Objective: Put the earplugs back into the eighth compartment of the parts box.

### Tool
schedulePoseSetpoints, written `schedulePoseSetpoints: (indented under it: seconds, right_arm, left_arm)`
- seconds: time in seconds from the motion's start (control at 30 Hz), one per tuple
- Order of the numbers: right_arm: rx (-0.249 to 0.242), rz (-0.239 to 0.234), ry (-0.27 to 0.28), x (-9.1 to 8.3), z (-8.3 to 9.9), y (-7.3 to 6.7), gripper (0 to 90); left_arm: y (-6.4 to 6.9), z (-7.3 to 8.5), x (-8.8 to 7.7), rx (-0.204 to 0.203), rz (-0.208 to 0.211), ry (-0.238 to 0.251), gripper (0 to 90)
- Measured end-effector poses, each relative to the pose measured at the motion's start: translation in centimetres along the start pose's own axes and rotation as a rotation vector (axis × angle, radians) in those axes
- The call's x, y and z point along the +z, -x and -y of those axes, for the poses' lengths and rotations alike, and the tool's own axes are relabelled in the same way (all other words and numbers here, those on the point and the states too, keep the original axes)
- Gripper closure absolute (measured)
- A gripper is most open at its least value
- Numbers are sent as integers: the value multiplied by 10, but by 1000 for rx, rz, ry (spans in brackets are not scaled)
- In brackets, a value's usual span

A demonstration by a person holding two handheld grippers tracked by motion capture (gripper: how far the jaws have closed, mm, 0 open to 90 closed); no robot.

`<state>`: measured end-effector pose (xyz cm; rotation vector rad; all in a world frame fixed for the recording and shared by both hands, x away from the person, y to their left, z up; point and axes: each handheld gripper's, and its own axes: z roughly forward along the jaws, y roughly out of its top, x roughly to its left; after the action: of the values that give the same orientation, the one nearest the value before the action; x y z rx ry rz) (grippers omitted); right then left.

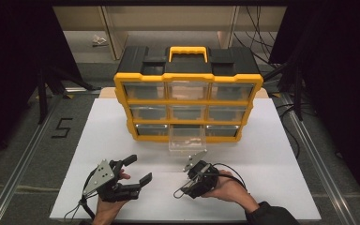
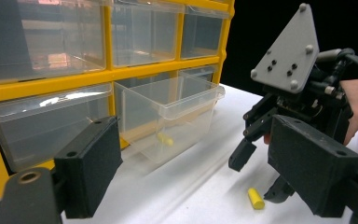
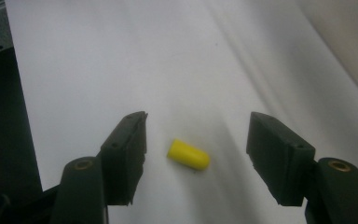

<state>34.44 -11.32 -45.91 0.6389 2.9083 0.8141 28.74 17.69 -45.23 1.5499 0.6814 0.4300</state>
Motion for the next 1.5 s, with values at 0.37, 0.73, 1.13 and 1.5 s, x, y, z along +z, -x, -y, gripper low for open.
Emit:
schedulePoseSetpoints:
  seconds: [0.37,0.73,1.13,1.5]
  right_arm:
    - [-15,-10,-53,9,3,-2,460]
    - [-54,7,-70,12,3,-6,556]
    - [-115,12,-84,10,4,-9,706]
    - [-131,19,-65,7,4,-10,743]
  left_arm:
    - [1,0,0,4,1,0,170]
    - [1,0,0,5,4,-2,170]
    - [0,0,0,4,2,0,173]
    - [1,0,0,5,3,2,175]
